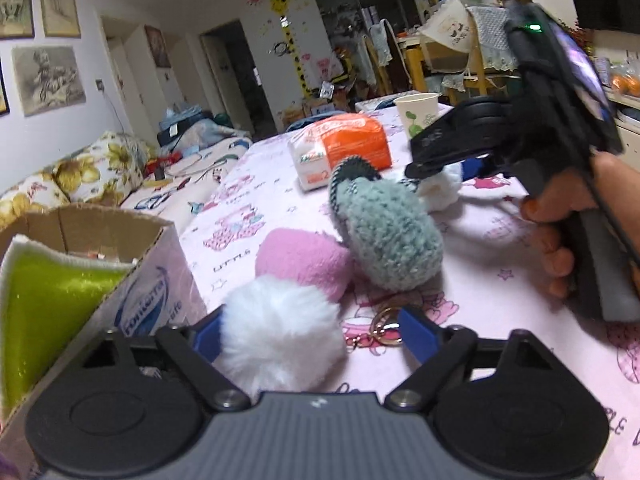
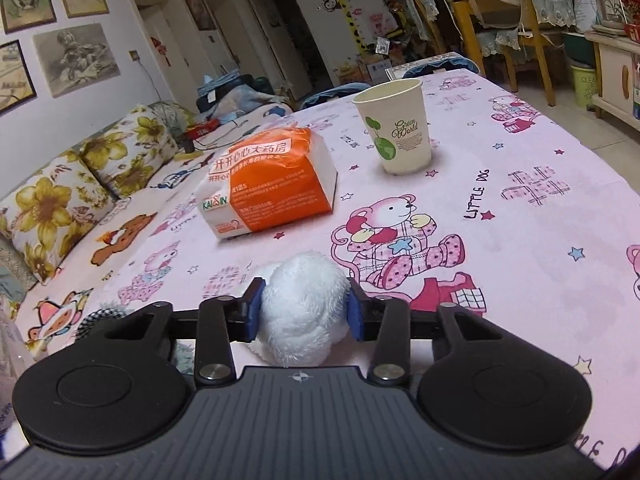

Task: Organize soft objects
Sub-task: 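Grasp white pompom with right tool while left tool reaches toward green knitted hat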

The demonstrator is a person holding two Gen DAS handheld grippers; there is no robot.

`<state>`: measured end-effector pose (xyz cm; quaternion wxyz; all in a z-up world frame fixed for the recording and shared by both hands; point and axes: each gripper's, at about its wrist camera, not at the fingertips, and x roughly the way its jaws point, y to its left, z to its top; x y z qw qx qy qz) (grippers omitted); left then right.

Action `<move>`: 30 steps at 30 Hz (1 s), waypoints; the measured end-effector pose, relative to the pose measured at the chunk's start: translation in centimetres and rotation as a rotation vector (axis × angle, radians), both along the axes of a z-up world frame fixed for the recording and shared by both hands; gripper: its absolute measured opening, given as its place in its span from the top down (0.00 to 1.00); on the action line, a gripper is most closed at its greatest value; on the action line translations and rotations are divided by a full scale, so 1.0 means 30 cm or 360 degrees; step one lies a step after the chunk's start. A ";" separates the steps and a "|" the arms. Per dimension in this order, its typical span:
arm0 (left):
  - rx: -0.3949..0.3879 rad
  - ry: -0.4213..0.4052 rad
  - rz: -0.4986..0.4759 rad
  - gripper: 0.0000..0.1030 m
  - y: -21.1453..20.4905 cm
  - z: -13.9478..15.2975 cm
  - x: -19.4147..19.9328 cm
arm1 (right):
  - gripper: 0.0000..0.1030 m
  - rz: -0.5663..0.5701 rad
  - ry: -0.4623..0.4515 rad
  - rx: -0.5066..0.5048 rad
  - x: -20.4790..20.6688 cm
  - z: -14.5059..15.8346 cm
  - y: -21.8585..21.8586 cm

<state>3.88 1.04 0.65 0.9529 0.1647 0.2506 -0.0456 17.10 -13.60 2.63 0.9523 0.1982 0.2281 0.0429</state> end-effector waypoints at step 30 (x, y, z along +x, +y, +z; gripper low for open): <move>-0.0421 0.0117 -0.0414 0.47 0.033 0.039 -0.217 | 0.64 0.0367 0.0054 -0.0036 -0.385 -0.006 0.095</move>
